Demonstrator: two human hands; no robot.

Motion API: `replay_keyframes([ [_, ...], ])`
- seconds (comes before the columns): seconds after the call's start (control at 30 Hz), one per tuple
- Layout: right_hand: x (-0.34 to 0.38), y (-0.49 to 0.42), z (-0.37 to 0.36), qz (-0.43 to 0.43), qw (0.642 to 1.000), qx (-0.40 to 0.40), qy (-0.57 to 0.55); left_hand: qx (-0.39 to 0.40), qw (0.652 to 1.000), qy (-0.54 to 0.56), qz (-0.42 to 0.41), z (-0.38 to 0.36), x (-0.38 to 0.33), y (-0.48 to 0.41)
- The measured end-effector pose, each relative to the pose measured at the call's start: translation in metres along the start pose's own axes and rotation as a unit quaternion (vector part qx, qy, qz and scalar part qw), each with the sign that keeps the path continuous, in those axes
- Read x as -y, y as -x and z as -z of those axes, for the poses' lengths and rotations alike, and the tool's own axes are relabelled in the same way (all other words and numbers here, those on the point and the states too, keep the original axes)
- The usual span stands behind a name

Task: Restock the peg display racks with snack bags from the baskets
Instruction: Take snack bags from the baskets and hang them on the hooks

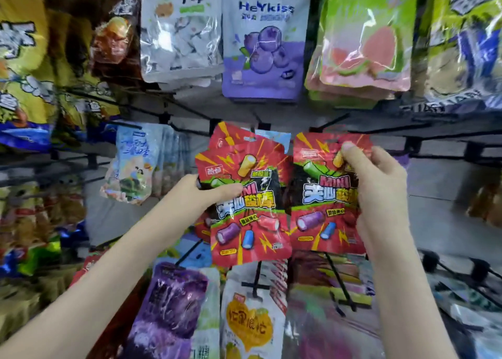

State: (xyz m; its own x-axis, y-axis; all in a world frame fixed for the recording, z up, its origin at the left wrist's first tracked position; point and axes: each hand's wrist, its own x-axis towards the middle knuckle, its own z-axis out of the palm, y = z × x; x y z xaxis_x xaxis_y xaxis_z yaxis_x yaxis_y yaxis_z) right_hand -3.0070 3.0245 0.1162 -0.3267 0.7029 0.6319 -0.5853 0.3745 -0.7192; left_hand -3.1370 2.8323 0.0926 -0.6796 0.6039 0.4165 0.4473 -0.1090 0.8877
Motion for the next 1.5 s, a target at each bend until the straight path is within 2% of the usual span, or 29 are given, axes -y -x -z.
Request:
replay_keyframes([
  [0.17,-0.004,-0.006,0.005,-0.006,1.000,-0.007,0.029,-0.013,0.999,0.038,-0.018,0.002,-0.003,-0.001],
  [0.33,-0.015,-0.011,0.005,0.016,0.990,-0.041,0.132,0.003,0.997,0.068,-0.038,0.001,-0.010,-0.002],
  [0.5,-0.025,-0.031,0.003,0.034,0.955,-0.078,0.284,0.038,0.995,0.085,-0.038,-0.012,-0.013,-0.010],
  [0.67,-0.024,-0.036,0.002,0.010,0.921,-0.054,0.387,0.068,0.995,0.067,-0.021,-0.024,-0.009,-0.014],
  [0.73,-0.021,-0.027,0.005,0.036,0.929,-0.065,0.363,0.068,0.994,0.077,-0.026,-0.030,-0.011,-0.013],
  [0.83,-0.009,-0.003,0.006,0.086,0.963,-0.092,0.238,0.069,0.994,0.083,-0.030,-0.039,-0.011,-0.014],
  [0.9,0.003,0.012,0.007,0.079,0.987,-0.063,0.127,0.069,0.993,0.090,-0.024,-0.046,-0.009,-0.017],
  [0.97,0.012,0.022,0.007,0.053,0.996,-0.001,0.077,0.068,0.994,0.080,-0.022,-0.053,-0.005,-0.020],
  [1.07,0.008,0.024,0.007,0.036,0.985,0.064,0.157,0.075,0.996,0.052,-0.017,-0.063,-0.001,-0.023],
  [1.33,-0.012,0.021,0.012,0.036,0.971,0.011,0.236,0.096,0.993,0.051,-0.050,-0.076,0.005,-0.025],
  [1.5,-0.019,0.026,0.008,0.027,0.982,-0.028,0.184,0.082,0.994,0.046,-0.049,-0.074,0.010,-0.028],
])
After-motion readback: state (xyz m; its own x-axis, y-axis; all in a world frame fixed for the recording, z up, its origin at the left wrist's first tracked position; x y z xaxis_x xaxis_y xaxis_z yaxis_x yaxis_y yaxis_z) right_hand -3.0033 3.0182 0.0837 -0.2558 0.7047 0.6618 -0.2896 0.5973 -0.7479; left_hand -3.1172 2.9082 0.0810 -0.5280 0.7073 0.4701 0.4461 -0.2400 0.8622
